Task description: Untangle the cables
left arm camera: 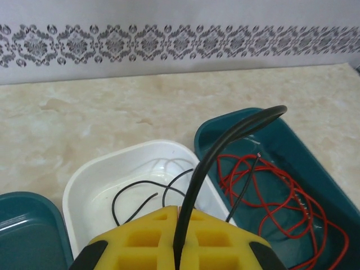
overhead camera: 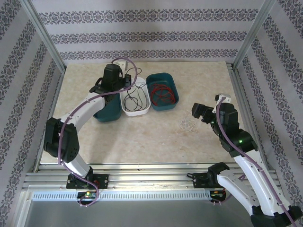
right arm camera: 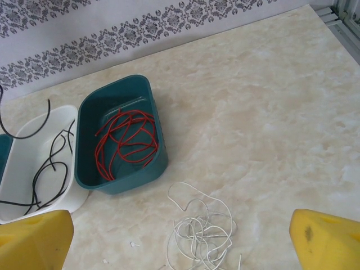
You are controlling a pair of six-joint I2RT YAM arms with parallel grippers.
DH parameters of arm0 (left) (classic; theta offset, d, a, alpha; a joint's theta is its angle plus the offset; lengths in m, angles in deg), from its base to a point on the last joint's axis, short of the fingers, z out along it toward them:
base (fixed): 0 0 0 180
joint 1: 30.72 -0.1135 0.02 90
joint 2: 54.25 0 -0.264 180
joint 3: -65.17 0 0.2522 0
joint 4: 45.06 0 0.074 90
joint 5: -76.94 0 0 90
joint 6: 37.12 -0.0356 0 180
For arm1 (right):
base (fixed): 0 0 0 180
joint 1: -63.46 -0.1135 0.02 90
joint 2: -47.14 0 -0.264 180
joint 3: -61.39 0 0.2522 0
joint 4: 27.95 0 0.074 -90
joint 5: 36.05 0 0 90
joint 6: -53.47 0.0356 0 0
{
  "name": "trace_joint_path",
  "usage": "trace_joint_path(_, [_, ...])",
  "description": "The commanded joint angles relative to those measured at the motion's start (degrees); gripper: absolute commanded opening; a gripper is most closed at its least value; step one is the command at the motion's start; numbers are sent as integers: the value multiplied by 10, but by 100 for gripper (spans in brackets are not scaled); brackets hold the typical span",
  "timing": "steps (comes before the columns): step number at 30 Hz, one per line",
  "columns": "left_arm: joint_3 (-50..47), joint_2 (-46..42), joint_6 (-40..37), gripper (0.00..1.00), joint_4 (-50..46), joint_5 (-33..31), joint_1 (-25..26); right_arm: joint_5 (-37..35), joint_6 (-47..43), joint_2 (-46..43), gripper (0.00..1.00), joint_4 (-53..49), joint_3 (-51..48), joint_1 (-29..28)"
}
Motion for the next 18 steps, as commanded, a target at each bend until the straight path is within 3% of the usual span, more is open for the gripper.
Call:
trace_joint_path(1, [-8, 29, -21, 0, 14, -35, -8, 0, 9, -10, 98, -8, -10, 6])
trace_joint_path(9, [-7, 76, -63, 0, 6, -72, -8, 0, 14, -23, 98, -14, -18, 13])
trace_joint_path(18, [21, 117, -45, 0, -102, -61, -6, -5, 30, 15, 98, -31, -17, 27])
